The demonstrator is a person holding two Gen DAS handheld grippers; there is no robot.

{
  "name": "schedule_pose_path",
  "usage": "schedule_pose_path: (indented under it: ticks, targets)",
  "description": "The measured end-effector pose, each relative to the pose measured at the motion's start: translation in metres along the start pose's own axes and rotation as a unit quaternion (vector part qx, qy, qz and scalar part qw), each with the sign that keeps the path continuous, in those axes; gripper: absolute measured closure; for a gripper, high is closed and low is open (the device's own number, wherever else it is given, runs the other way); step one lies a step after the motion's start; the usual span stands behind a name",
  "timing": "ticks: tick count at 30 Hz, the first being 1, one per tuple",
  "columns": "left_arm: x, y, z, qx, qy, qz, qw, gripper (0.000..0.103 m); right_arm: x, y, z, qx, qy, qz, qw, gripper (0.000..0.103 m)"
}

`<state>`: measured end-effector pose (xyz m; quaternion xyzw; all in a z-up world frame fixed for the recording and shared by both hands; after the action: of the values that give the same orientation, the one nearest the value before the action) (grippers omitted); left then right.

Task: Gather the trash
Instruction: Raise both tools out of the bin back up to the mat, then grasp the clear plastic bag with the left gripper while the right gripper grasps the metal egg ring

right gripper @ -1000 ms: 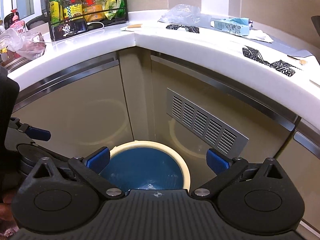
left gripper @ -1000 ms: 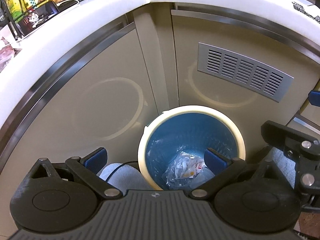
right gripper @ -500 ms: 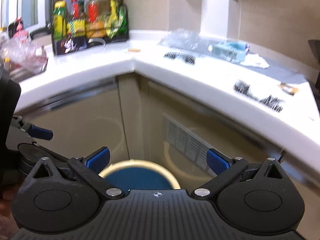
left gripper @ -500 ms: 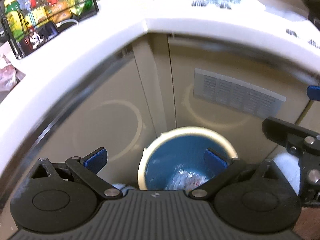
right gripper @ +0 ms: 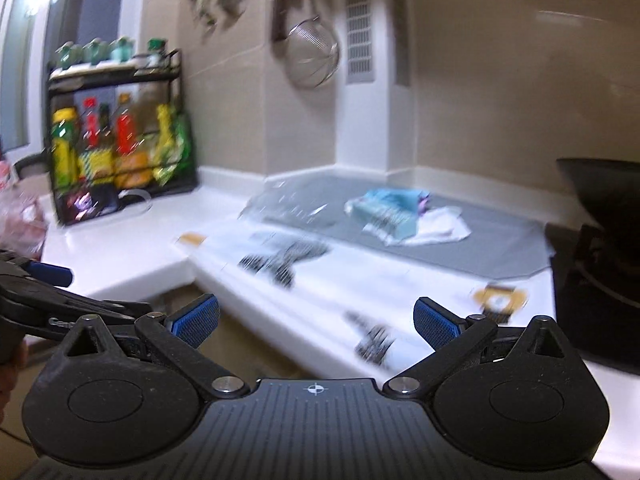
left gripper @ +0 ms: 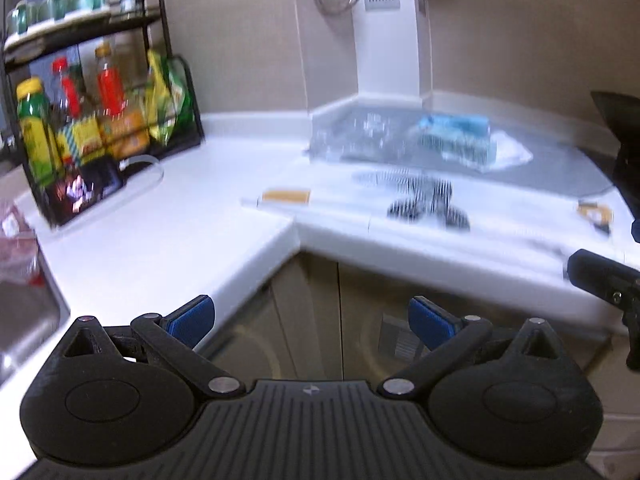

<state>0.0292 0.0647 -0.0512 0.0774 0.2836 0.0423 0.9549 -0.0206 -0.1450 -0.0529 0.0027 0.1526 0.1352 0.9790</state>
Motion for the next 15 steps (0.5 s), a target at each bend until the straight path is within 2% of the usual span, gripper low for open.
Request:
schedule_pose_path:
  ticks: [4,7,11,15]
  targets:
    - [0.008,-0.005,0.035,-0.001,-0.030,-0.004,0.9996,0.000,0.015,-0.020,0.028,0.001,-0.032,-0.019,0.999,0.000]
    - [0.023,-0.011,0.063,0.017,-0.063,0.000,0.9979,0.000,0.040,-0.039,0.050,0.009,-0.044,-0.037,0.998,0.000]
    - [0.057,-0.029,0.101,0.057,-0.093,-0.022,0.9938,0.000,0.088,-0.068,0.068,0.049,-0.035,-0.056,0.997,0.000]
    - [0.100,-0.046,0.124,0.090,-0.088,-0.040,0.9913,0.000,0.144,-0.087,0.071,0.047,0.007,-0.058,0.997,0.000]
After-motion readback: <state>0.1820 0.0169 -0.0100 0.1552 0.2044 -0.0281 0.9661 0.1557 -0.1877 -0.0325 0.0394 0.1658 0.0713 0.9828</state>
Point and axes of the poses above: each gripper's, at about its wrist camera, not at the fingertips, and x roughly the way its jaws point, y to its left, z to its top, the point moved 4 cm from there along x, roughly the way its jaws point, and after that the axes turned 4 degrees about z, right-handed, at the moved point
